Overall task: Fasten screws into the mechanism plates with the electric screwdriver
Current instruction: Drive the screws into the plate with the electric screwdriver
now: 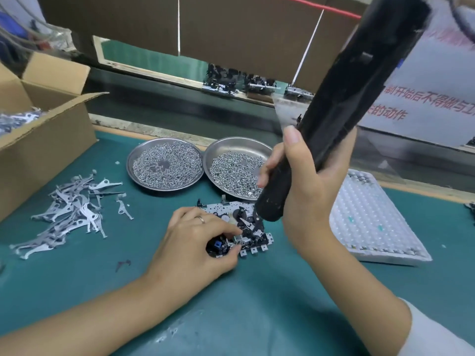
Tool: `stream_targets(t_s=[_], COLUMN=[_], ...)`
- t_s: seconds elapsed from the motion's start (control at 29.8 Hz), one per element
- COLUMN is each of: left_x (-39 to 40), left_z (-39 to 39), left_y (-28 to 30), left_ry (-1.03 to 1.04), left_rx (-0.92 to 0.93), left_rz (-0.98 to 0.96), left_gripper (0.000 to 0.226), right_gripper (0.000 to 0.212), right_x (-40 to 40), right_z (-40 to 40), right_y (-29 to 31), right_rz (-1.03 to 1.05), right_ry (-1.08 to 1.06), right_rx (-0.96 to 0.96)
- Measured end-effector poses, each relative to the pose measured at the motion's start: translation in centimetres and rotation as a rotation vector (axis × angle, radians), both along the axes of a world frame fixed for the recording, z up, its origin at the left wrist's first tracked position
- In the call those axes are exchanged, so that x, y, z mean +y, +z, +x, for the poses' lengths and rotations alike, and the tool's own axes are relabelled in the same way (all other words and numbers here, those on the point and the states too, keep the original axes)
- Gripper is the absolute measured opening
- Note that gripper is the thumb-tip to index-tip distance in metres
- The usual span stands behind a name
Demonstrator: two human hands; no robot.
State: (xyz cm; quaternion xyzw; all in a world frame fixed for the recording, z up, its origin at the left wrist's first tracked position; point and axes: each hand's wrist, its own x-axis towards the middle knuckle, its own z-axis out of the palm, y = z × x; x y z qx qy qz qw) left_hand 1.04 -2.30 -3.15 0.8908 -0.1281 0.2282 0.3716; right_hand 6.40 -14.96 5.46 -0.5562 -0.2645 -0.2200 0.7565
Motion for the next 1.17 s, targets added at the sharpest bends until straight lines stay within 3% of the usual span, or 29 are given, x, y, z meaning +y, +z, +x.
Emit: stream_targets(t_s=[0.3, 1.17], left_x=[-0.1, -0.1], left_z=[-0.1, -0.3], left_y=[-0.3, -0.2], left_ry=[0.013, 0.014], left_rx=[-0.016, -0.012], left_rz=[0.007, 0.007], left_gripper=[0.021, 0.023], right_gripper=[0.025, 0.029], right_x=[1.6, 1.7], right_z=[-1.1, -1.1], right_y=[-1.8, -2.3], right_rz=[0.063, 0.099], right_ry=[0.126, 0.107], right_rx=[0.078, 0.082])
